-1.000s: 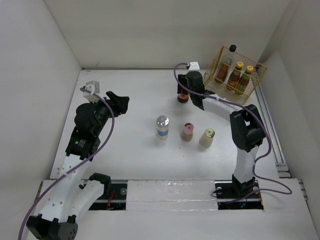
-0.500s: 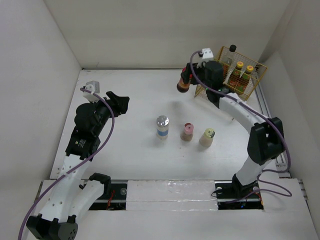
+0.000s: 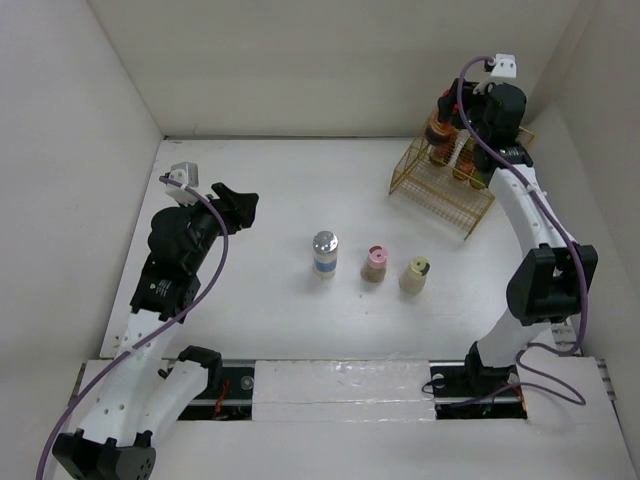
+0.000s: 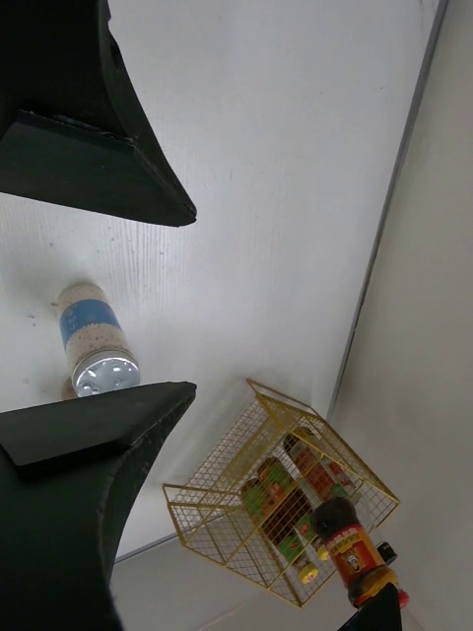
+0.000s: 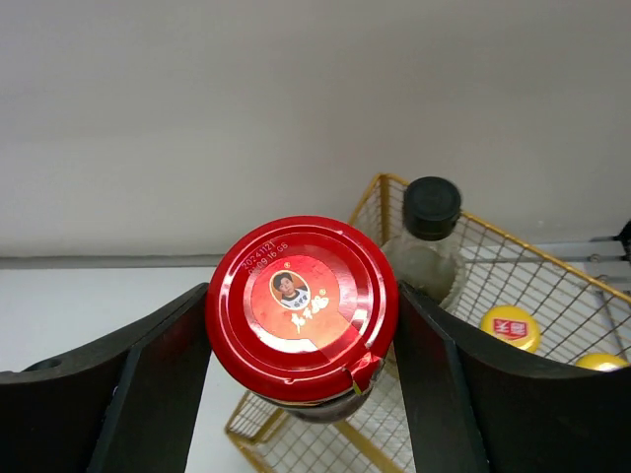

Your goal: Organize the condiment bottles

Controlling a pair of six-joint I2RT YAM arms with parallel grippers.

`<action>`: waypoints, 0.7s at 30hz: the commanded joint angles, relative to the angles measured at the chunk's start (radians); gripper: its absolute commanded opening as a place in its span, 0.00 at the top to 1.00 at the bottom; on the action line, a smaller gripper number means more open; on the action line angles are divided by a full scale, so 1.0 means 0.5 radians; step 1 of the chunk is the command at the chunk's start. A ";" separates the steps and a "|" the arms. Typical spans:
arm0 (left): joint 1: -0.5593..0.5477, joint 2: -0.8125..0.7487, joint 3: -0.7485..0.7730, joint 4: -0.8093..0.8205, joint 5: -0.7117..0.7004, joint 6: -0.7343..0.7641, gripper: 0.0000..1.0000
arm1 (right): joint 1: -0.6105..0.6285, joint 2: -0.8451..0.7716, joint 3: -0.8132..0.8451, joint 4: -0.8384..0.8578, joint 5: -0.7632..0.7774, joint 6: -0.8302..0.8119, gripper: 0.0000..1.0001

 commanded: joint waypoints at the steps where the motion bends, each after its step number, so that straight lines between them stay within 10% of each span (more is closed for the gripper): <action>1: 0.011 -0.021 0.003 0.090 0.011 -0.006 0.40 | -0.031 0.020 0.250 0.205 -0.079 -0.048 0.56; 21: 0.011 -0.021 0.003 0.090 0.011 -0.006 0.40 | -0.019 0.161 -0.038 0.671 0.197 -0.174 0.57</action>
